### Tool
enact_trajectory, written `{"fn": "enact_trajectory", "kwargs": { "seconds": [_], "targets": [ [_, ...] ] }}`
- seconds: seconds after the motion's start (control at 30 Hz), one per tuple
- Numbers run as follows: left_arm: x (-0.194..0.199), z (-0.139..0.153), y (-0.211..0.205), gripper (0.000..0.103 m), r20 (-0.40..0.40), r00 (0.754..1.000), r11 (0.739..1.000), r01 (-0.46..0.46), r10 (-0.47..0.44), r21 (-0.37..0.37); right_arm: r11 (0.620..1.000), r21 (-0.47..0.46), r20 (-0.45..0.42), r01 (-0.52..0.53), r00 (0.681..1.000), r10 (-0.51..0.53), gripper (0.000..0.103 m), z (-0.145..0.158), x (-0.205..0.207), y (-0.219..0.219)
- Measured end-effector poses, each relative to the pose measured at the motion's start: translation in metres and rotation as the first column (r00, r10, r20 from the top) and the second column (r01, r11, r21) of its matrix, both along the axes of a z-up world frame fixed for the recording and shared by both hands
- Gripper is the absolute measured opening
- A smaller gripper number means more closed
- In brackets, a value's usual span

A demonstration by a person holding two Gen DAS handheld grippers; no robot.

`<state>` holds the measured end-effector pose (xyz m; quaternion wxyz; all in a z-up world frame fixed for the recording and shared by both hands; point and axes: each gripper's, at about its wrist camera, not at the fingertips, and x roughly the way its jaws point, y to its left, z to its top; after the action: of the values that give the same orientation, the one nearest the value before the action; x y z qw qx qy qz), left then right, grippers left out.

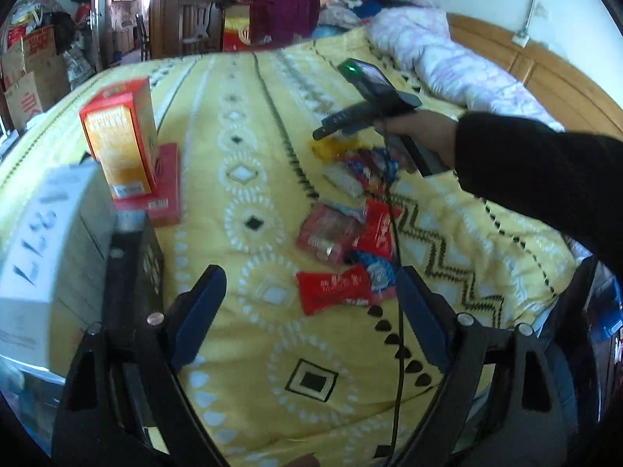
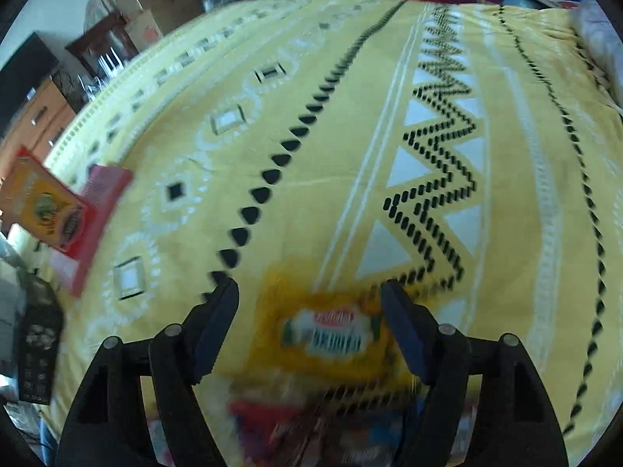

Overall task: Organize snacks
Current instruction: 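Move both grippers back over the snacks on the bed, then grasp the white-red candy bag with left while right grasps the red wafer bar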

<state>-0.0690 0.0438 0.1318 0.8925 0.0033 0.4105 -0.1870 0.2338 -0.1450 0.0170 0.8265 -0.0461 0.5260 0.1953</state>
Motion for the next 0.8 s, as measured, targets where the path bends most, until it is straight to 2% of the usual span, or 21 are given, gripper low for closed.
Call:
{"fn": "enact_trajectory", "kwargs": {
  "seconds": [0.07, 0.13, 0.3, 0.47, 0.5, 0.57, 0.67, 0.73, 0.8],
  "targets": [
    [0.000, -0.007, 0.000, 0.089, -0.021, 1.000, 1.000, 0.004, -0.004, 0.012, 1.000, -0.012, -0.048, 0.004, 0.999, -0.005, 0.081, -0.023, 0.000, 0.002],
    [0.000, -0.015, 0.002, 0.089, -0.041, 0.999, 1.000, 0.002, -0.001, 0.019, 0.999, 0.046, -0.072, 0.013, 0.997, -0.010, 0.084, -0.031, -0.013, -0.002],
    [-0.008, -0.025, 0.014, 0.089, -0.087, 0.996, 1.000, -0.025, 0.023, -0.016, 0.994, 0.028, -0.108, -0.107, 0.988, 0.110, 0.087, -0.025, -0.106, 0.008],
    [-0.027, -0.022, 0.019, 0.089, -0.086, 0.996, 0.999, -0.017, 0.014, -0.035, 0.995, 0.024, -0.116, -0.097, 0.988, 0.099, 0.087, -0.011, -0.200, -0.009],
    [-0.029, -0.022, 0.020, 0.089, -0.089, 0.996, 0.999, -0.014, 0.010, -0.037, 0.996, 0.030, -0.107, -0.084, 0.990, 0.087, 0.086, -0.006, -0.212, -0.015],
    [-0.037, -0.024, 0.019, 0.089, -0.093, 0.996, 0.999, -0.001, -0.002, -0.034, 0.999, 0.053, -0.023, -0.001, 1.000, 0.002, 0.085, 0.019, -0.241, -0.041],
    [-0.041, -0.034, 0.014, 0.089, -0.108, 0.994, 0.999, 0.027, -0.030, -0.025, 0.989, 0.113, 0.098, 0.098, 0.989, -0.109, 0.087, 0.059, -0.280, -0.070],
    [-0.037, -0.045, 0.009, 0.088, -0.127, 0.991, 0.999, 0.038, -0.040, -0.020, 0.977, 0.155, 0.131, 0.149, 0.977, -0.169, 0.088, 0.072, -0.303, -0.083],
    [-0.030, -0.054, 0.000, 0.081, -0.128, 0.989, 0.997, 0.072, -0.073, -0.016, 0.969, 0.156, 0.138, 0.189, 0.968, -0.211, 0.088, 0.074, -0.325, -0.089]
  ]
}}
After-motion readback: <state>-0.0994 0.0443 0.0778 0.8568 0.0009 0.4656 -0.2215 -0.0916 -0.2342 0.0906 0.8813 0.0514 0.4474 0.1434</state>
